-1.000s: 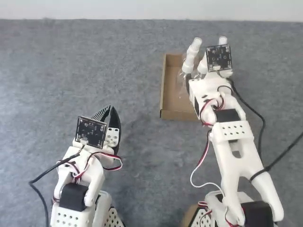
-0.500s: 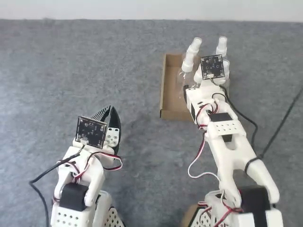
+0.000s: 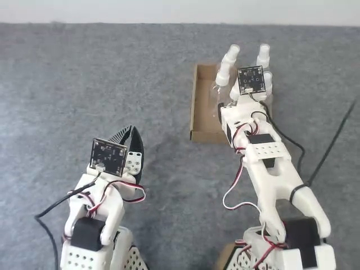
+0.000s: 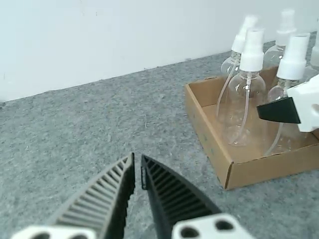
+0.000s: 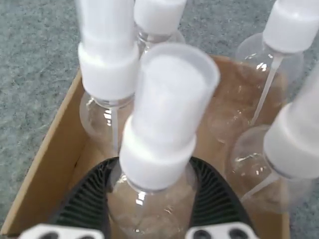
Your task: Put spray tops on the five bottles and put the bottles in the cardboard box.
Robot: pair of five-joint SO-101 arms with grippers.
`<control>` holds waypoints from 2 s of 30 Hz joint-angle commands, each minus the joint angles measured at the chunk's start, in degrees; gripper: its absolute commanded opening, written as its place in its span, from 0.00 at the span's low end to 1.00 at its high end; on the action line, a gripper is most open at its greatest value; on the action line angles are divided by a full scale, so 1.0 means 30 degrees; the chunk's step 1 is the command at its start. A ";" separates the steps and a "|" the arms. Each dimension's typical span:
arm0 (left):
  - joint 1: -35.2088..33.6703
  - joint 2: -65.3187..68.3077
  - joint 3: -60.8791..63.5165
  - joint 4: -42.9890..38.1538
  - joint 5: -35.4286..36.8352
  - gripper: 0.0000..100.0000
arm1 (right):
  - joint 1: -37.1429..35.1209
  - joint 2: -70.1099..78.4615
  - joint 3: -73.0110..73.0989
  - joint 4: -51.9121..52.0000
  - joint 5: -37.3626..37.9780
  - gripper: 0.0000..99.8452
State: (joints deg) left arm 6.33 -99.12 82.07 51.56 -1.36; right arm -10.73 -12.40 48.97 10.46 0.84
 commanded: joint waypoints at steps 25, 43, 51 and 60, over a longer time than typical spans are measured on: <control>-0.0059 -0.0205 -0.0132 -0.0527 0.0029 0.01 | 0.0044 -0.0366 -0.0234 0.0484 0.0410 0.05; -0.0059 -0.0205 -0.0132 -0.0527 0.0029 0.01 | -0.0454 -0.0366 -0.0234 0.0513 0.0440 0.25; -0.0059 -0.0205 -0.0132 -0.0527 0.0029 0.01 | -0.0396 -0.0571 -0.0293 0.0513 0.0440 0.25; -0.0088 -0.0205 -0.0132 -0.0527 0.0029 0.01 | -0.0484 -0.4322 -0.0147 0.3355 0.0264 0.25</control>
State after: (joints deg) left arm 6.33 -99.12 82.07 51.56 -1.36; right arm -11.96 -19.43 48.97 18.29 1.36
